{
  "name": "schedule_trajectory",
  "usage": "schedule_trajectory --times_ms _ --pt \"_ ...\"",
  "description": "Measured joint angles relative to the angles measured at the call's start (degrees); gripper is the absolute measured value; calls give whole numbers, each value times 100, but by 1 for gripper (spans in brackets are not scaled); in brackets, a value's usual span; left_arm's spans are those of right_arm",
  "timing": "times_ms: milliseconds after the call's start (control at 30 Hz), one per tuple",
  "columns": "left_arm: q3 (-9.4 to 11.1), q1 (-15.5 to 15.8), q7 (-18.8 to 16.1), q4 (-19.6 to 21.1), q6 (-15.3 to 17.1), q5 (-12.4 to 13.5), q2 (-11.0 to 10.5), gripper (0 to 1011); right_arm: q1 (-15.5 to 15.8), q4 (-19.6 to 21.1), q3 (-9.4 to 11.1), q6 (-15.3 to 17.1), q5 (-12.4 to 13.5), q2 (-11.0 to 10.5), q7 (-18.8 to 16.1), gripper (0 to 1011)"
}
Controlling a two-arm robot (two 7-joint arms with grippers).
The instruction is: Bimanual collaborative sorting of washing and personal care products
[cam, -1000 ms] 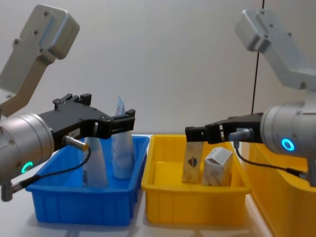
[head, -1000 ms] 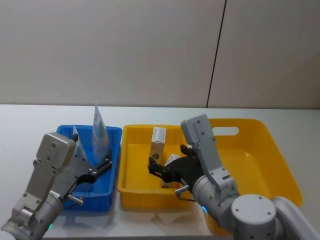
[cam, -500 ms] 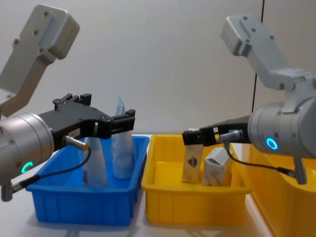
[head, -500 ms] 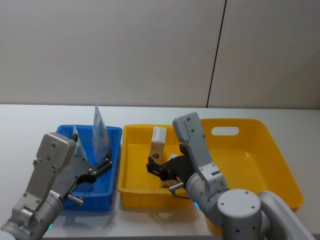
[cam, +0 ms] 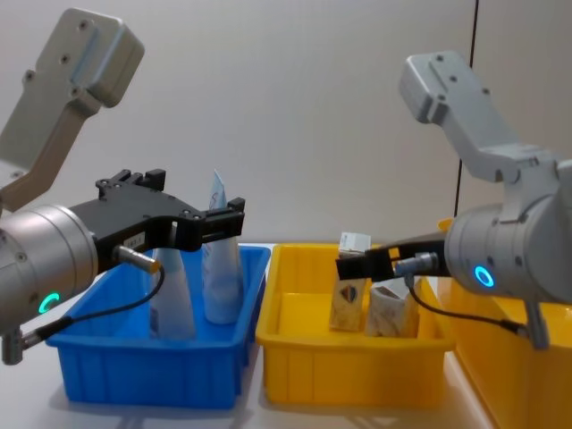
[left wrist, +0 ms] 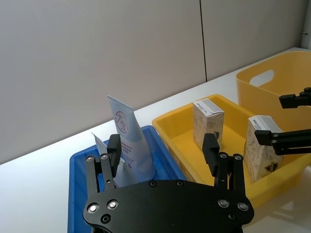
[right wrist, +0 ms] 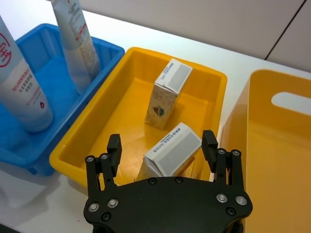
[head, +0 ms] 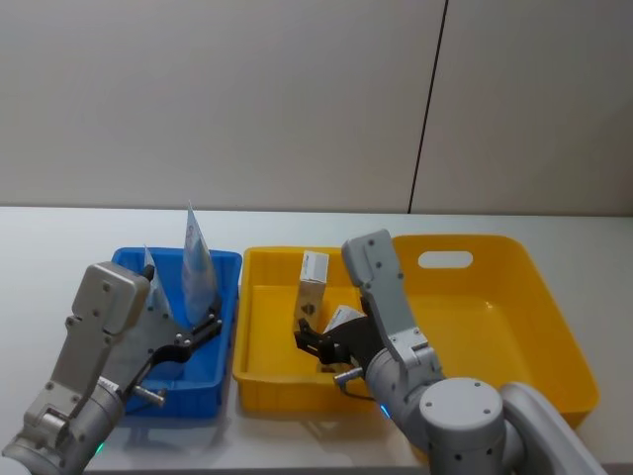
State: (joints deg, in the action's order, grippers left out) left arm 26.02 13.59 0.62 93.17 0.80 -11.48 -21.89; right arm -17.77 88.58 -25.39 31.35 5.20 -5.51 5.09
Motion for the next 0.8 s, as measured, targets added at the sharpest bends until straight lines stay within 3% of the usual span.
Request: schedule_trajectory --times_ms 800 --pt "0 0 0 0 0 0 0 1001 36 -291 221 142 -44 352 278 1003"
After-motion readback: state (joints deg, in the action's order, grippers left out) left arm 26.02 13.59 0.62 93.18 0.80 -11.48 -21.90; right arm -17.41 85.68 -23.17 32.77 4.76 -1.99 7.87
